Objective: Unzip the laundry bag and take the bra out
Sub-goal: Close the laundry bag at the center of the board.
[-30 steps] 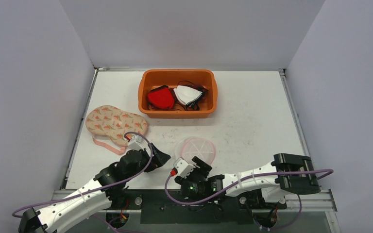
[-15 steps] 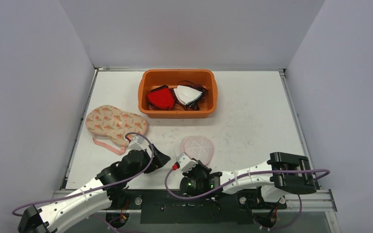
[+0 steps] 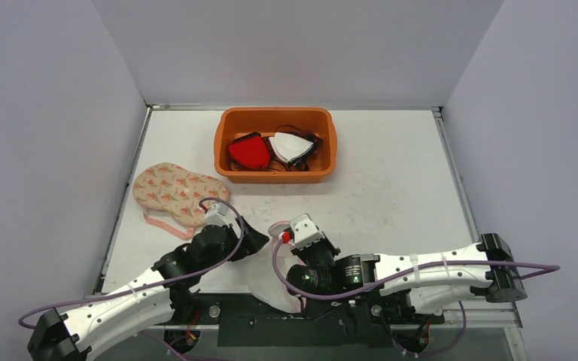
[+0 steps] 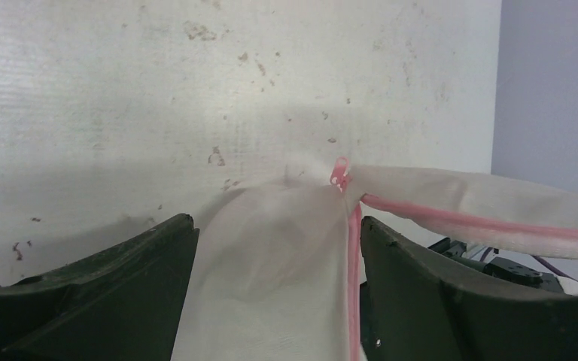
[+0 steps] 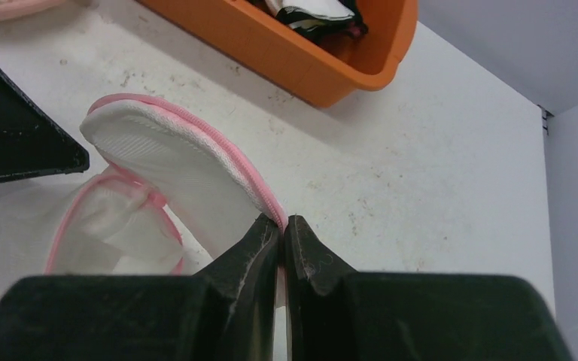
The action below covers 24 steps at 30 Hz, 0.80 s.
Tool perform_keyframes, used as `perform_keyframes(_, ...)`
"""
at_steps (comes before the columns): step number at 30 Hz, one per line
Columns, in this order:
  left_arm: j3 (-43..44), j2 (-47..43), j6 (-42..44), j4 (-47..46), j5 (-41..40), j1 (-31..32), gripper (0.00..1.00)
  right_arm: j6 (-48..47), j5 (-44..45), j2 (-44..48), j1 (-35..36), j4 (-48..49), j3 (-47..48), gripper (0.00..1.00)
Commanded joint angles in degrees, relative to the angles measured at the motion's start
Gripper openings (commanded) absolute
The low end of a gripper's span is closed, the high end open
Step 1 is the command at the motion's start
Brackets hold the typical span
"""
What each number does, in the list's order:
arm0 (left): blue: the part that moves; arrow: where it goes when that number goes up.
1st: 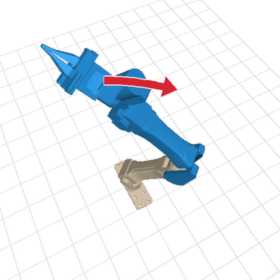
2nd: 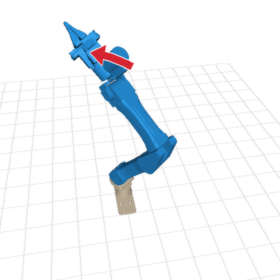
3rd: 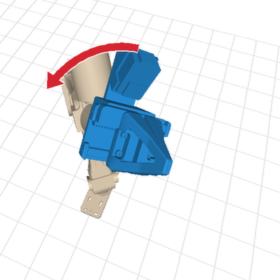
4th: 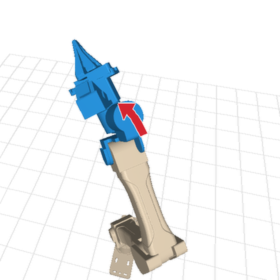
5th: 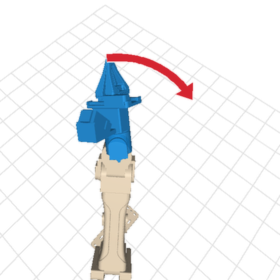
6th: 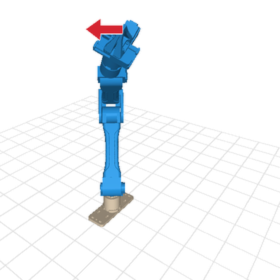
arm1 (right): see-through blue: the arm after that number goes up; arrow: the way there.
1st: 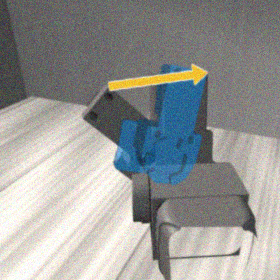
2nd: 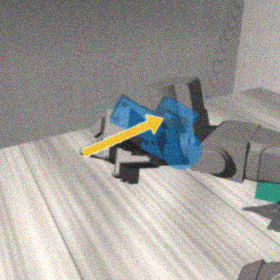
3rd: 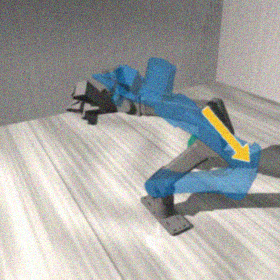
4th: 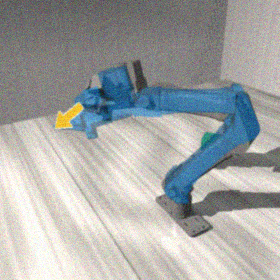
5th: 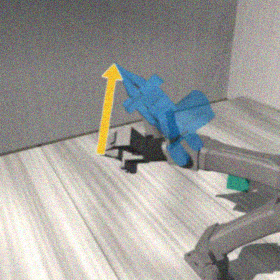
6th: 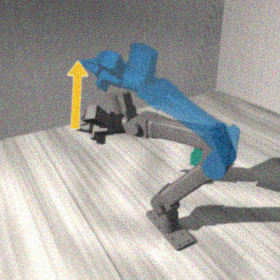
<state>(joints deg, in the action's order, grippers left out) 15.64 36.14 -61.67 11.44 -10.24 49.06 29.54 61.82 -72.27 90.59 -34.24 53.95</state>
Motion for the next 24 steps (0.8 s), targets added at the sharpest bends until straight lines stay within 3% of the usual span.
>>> perform_keyframes(1, 3.9, 1.6, 2.2, -6.9, 0.3, 0.1, 0.78, 1.7, 6.1, 2.2, 0.4, -8.8, 4.8, 0.05)
perform_keyframes(7, 4.8, 1.8, 1.9, -5.0, 0.3, 0.0, 0.77, -1.8, 1.1, 1.7, 0.5, -2.5, 2.0, 0.05)
perform_keyframes(15, 9.0, -2.5, 7.2, 4.5, 0.8, 2.3, 0.77, 4.5, 3.2, -6.3, -0.1, -6.5, 5.3, 0.05)
perform_keyframes(20, 14.2, 3.4, 11.7, 6.5, -4.9, 8.7, 0.77, 3.8, 5.3, -7.7, -0.1, -10.5, 9.2, 0.05)
perform_keyframes(24, 19.7, 13.2, 14.5, 9.1, -9.4, 12.3, 0.78, 1.6, 4.9, -6.0, 0.1, -10.9, 10.8, 0.05)
